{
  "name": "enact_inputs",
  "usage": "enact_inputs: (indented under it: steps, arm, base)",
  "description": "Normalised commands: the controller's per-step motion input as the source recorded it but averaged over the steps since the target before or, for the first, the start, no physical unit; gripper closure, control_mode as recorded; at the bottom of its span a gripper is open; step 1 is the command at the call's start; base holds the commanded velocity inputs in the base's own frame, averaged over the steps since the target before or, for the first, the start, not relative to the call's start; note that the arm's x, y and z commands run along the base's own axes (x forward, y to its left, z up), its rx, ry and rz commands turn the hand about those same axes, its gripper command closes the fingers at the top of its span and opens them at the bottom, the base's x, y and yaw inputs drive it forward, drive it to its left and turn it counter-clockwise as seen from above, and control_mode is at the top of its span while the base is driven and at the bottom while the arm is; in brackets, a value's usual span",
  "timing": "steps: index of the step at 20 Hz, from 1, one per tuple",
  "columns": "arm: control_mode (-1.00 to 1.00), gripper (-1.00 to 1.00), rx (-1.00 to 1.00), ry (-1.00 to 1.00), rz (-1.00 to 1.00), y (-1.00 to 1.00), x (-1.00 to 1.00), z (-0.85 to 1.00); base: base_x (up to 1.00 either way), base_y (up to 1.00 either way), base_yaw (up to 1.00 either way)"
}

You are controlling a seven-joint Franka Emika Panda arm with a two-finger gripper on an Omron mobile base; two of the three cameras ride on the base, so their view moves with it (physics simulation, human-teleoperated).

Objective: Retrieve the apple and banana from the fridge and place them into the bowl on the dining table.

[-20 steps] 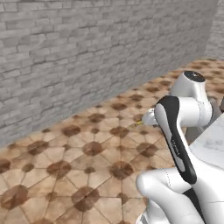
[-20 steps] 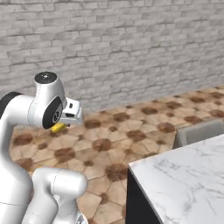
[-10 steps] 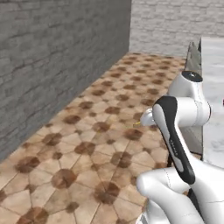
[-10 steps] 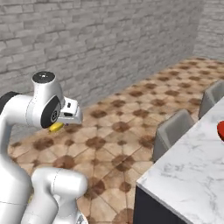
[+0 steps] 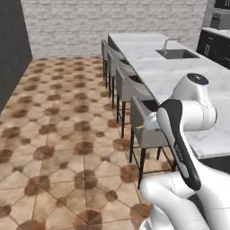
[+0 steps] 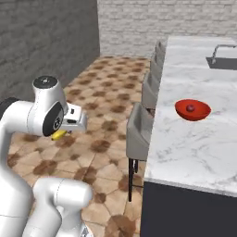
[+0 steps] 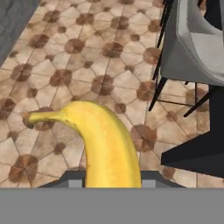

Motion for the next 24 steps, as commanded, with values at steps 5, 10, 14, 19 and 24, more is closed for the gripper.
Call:
enact_inputs:
  steps: [5, 10, 14, 19, 24]
  arm:
    - [1.0, 1.0, 0.0, 0.0, 0.0, 0.0, 0.0, 0.0]
    - [1.0, 1.0, 0.0, 0.0, 0.0, 0.0, 0.0, 0.0]
    - [1.0, 1.0, 0.0, 0.0, 0.0, 0.0, 0.0, 0.0]
    - [1.0, 1.0, 0.0, 0.0, 0.0, 0.0, 0.0, 0.0]
    - [1.0, 1.0, 0.0, 0.0, 0.0, 0.0, 0.0, 0.0]
  base:
    - [0.59, 0.68, -0.83]
    - [0.65, 0.71, -0.82]
    - [0.71, 0.82, -0.78]
    - [0.6, 0.9, -0.73]
    - [0.57, 0.92, -0.73]
